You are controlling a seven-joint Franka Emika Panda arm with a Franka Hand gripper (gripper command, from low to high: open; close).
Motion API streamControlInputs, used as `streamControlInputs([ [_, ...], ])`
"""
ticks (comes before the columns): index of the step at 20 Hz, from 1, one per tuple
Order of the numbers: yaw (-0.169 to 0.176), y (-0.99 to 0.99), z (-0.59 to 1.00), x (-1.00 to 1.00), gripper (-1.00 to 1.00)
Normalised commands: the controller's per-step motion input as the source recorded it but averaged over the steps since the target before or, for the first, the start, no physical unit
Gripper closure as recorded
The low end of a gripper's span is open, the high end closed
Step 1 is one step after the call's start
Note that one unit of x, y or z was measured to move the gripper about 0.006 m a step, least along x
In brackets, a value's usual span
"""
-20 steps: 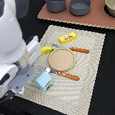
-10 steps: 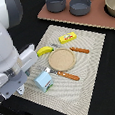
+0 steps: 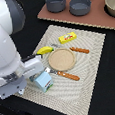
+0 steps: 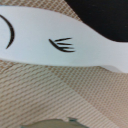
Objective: Interact with the objects in diverse but meaningful ways.
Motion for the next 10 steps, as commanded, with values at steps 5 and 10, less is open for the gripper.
streamControlInputs([
  [5,0.000,0.05,0.00,-0.51,-1.00],
  [10,0.000,0.14,-0.15,-0.37,-1.00],
])
